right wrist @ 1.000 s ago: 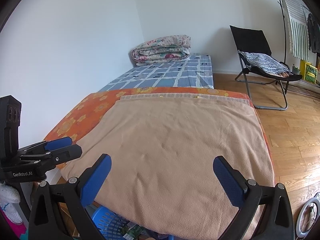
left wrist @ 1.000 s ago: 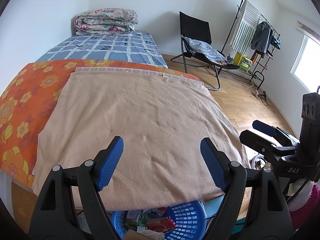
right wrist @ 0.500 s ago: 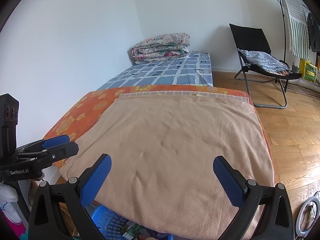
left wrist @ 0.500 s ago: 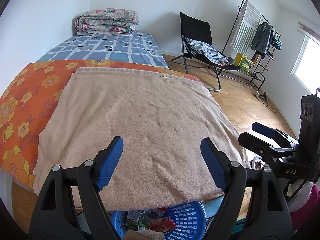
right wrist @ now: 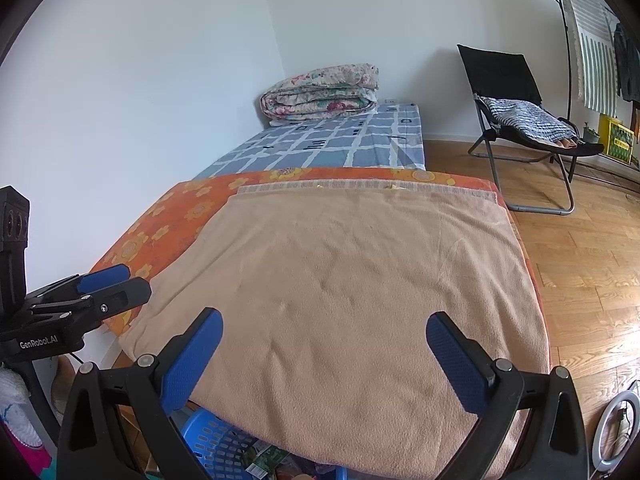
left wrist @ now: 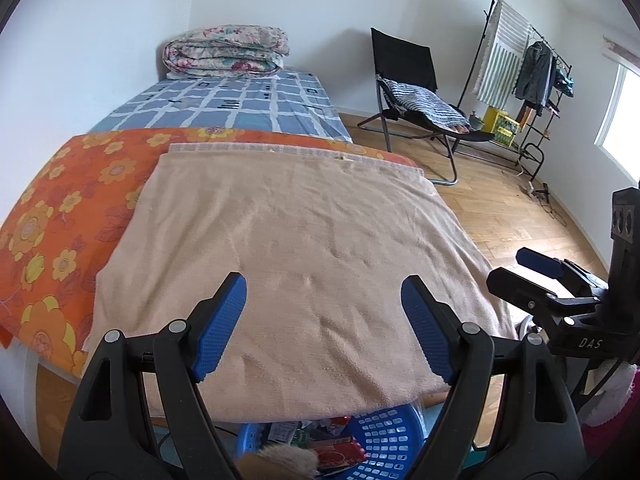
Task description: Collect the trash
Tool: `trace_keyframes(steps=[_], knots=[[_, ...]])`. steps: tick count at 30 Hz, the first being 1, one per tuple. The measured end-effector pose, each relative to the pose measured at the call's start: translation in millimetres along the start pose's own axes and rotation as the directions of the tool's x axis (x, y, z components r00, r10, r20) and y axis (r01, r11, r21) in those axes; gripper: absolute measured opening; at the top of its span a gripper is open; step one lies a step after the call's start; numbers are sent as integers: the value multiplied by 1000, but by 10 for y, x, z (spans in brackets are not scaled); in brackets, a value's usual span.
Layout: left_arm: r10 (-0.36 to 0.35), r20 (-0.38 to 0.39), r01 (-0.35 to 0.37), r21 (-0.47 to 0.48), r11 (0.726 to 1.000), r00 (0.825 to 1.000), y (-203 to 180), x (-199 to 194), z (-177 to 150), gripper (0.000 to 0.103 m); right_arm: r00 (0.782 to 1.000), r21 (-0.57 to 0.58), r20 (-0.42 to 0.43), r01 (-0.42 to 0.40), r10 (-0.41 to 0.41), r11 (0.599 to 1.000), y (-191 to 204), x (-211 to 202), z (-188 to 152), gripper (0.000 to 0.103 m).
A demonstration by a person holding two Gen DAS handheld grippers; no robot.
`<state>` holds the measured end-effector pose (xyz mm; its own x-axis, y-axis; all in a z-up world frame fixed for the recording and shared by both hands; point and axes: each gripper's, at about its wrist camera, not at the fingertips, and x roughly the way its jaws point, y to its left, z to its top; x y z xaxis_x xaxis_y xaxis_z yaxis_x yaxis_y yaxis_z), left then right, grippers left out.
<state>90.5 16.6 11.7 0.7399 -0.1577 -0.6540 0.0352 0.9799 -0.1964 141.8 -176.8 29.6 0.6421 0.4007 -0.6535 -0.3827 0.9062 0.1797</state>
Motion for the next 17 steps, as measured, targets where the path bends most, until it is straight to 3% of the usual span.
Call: trace_keyframes(steps=[4, 8, 17], knots=[[-6, 6, 6, 10, 1000, 1000, -37, -27, -11, 82, 1000, 9, -4, -4, 4, 1000, -4, 8, -9, 103], [-65, -10, 65, -15, 998, 998, -42, -25, -25, 82, 1000, 14, -5, -1, 1, 1000, -14, 9, -15, 103], [-41, -23, 40, -39, 998, 999, -12, 10, -46, 82, 1000, 33, -17, -8, 9, 999, -30, 29, -22, 103]])
